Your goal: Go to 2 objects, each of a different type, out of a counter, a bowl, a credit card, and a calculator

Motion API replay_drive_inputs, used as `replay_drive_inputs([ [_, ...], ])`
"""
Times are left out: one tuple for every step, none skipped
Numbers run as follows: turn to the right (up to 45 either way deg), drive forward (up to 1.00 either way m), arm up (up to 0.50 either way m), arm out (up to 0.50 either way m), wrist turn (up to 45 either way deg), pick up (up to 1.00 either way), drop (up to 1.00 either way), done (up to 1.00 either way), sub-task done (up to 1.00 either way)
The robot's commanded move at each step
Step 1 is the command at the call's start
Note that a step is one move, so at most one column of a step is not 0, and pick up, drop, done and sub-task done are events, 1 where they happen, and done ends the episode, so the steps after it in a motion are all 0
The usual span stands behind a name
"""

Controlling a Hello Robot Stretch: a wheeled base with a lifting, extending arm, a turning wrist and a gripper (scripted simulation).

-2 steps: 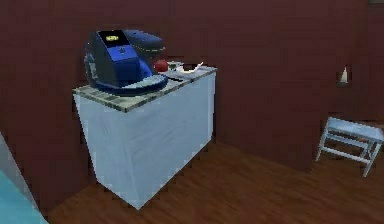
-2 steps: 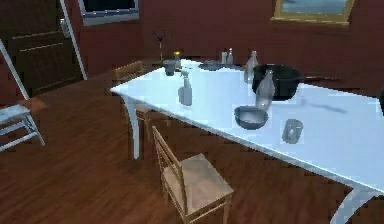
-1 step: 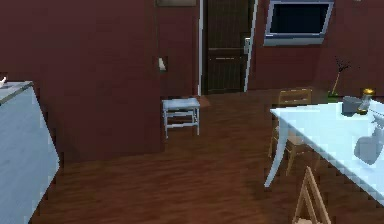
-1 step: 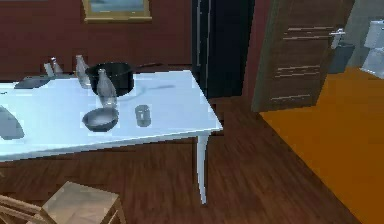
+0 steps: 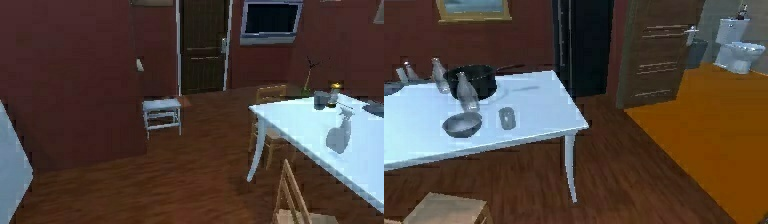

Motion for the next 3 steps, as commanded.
replay_drive_inputs([
  [0.0, 0.75, 0.00, 0.00, 0.0, 0.00, 0.00, 0.00, 0.00],
  [-12.0, 0.00, 0.00, 0.00, 0.0, 0.00, 0.00, 0.00, 0.00],
  [0.0, 0.75, 0.00, 0.00, 0.0, 0.00, 0.00, 0.00, 0.00],
])
